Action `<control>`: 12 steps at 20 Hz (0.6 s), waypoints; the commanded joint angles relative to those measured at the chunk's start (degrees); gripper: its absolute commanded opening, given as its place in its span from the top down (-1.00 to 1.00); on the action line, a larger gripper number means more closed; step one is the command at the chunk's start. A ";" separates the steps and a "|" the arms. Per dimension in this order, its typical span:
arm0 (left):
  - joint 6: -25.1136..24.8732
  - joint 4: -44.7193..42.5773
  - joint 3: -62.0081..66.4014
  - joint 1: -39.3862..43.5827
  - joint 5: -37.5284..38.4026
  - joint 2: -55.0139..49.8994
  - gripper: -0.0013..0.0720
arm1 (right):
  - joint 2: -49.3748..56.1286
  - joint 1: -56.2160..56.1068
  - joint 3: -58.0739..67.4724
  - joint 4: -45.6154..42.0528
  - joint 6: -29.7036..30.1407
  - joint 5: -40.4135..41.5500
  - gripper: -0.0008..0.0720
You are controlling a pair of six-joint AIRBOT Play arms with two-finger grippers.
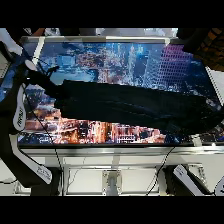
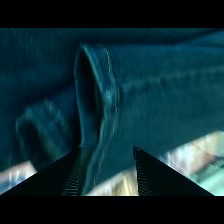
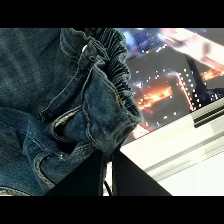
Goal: Fold the clothes and pants, and hang the long-sleeved shirts on hangers.
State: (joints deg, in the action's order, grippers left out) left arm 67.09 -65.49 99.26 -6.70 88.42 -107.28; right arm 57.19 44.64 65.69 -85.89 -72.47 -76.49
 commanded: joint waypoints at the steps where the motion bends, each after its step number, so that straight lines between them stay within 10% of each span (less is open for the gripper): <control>1: -0.44 -1.14 -0.26 3.30 -6.21 -0.92 -0.10 | 0.00 -0.02 -0.02 0.17 0.11 0.04 0.87; 12: 3.19 -7.39 -0.28 5.25 -7.39 -2.12 -0.06 | 0.04 -0.02 -0.50 0.52 0.11 1.31 0.87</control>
State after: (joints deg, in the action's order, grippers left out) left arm 69.80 -72.01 98.98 -2.24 81.34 -109.25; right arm 57.21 44.64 65.45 -85.43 -72.31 -75.70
